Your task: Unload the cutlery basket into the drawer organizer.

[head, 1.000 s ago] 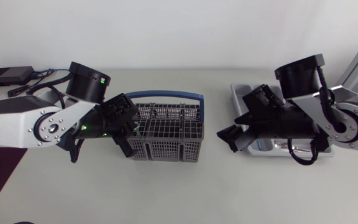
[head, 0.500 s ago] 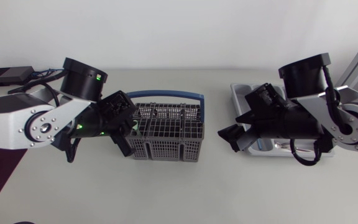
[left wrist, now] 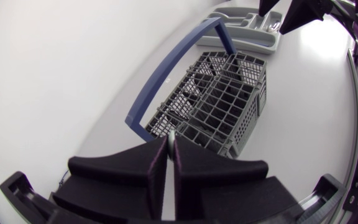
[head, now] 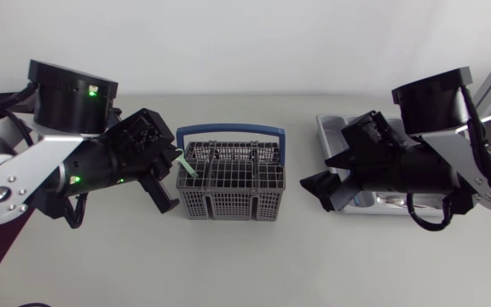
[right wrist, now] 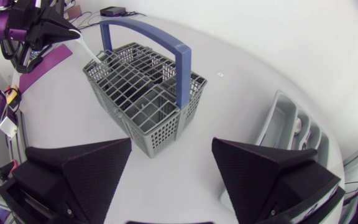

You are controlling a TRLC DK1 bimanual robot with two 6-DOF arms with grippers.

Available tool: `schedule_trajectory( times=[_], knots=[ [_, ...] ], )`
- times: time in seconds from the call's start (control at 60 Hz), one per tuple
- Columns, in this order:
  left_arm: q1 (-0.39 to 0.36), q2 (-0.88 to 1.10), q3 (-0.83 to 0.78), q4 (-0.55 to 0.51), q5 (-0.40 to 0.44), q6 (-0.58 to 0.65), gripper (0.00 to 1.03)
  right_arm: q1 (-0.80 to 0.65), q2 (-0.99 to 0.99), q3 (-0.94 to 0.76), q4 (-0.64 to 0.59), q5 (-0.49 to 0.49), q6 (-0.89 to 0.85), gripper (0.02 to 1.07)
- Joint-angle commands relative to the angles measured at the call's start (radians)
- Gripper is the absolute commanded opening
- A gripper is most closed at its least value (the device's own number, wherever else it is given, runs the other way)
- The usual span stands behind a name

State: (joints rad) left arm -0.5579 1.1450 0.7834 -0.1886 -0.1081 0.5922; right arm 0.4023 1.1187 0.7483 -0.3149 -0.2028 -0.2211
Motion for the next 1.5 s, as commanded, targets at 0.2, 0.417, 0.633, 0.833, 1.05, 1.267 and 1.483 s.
schedule_trajectory(
  times=[0.2,0.417,0.633,0.833,1.05,1.267,1.483],
  knots=[
    [-0.062,-0.128,-0.081,0.032,-0.062,0.052,0.03,0.086,-0.074,-0.049,-0.020,0.092,-0.004,0.95],
    [-0.077,-0.205,-0.111,0.048,-0.097,0.078,0.03,0.158,-0.149,-0.070,-0.018,0.166,-0.007,0.95],
    [-0.105,-0.280,-0.101,0.051,-0.134,0.063,0.04,0.251,-0.232,-0.084,-0.018,0.232,-0.021,0.95],
    [-0.135,-0.292,-0.007,-0.008,-0.102,-0.088,0.04,0.379,-0.295,-0.092,0.016,0.324,-0.038,0.95],
    [-0.128,-0.174,0.149,-0.087,0.061,-0.310,0.05,0.489,-0.330,-0.101,0.089,0.405,-0.101,0.95],
    [-0.111,-0.028,0.246,-0.098,0.231,-0.428,0.05,0.553,-0.309,-0.133,0.217,0.496,-0.196,0.94],
    [-0.060,0.093,0.317,-0.098,0.403,-0.479,0.06,0.561,-0.227,-0.167,0.376,0.543,-0.284,0.92]
  ],
)
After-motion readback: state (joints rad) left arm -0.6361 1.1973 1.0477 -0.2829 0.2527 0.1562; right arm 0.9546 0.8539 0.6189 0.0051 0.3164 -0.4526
